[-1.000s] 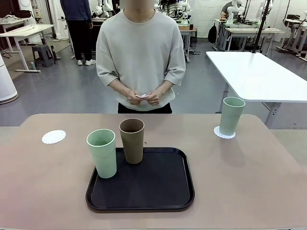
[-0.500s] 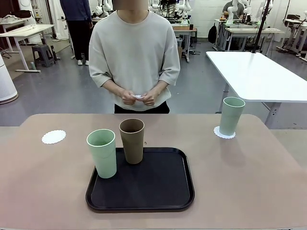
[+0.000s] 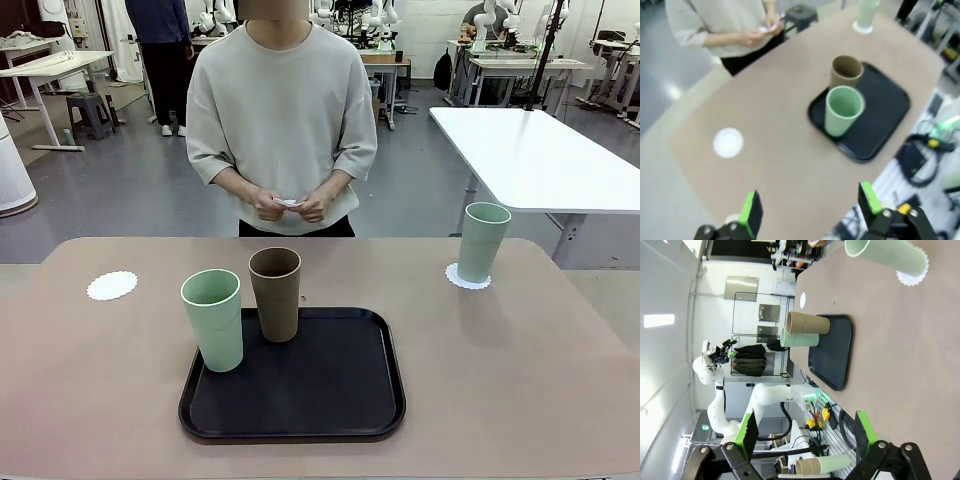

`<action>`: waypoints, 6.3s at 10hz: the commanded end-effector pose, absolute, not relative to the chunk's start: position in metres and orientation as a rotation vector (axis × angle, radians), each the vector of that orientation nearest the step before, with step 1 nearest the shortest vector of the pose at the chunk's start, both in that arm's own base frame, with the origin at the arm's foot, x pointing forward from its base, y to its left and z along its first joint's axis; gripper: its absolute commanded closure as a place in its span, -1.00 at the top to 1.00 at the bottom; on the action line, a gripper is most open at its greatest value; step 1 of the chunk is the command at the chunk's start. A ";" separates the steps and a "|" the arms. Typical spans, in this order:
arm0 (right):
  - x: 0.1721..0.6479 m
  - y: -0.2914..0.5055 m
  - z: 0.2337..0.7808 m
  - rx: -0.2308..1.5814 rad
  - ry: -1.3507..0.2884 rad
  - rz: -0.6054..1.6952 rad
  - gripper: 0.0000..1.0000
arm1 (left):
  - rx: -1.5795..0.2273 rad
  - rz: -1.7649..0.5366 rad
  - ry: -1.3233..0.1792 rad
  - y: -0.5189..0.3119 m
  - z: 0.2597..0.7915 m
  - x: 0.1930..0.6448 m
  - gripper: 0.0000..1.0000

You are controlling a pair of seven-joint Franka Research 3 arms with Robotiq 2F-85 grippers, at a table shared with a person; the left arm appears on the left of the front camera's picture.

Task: Place coasters on the table and set cups on them.
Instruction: Take one Reusable plastic cup from the Flat Tray and place it on a coaster set by the human.

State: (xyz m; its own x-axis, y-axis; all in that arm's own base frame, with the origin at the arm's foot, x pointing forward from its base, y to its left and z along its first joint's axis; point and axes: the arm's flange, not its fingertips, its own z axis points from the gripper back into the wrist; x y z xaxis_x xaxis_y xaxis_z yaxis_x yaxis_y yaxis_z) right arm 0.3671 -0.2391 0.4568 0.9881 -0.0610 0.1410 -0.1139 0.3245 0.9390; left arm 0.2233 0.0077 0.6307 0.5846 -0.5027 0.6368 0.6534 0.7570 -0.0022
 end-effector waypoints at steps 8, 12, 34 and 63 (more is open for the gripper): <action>0.367 -0.240 0.457 1.242 -0.152 0.019 1.00 | -0.020 -0.731 -0.578 -0.039 0.594 0.262 1.00; 0.367 -0.240 0.457 1.242 -0.152 0.019 1.00 | -0.069 -0.811 -0.488 -0.033 0.588 0.300 1.00; 0.367 -0.240 0.457 1.242 -0.152 0.019 1.00 | -0.896 -1.431 -0.736 -0.014 0.440 0.382 1.00; 0.367 -0.240 0.457 1.242 -0.152 0.019 1.00 | -1.081 -1.499 -0.911 -0.052 0.290 0.423 1.00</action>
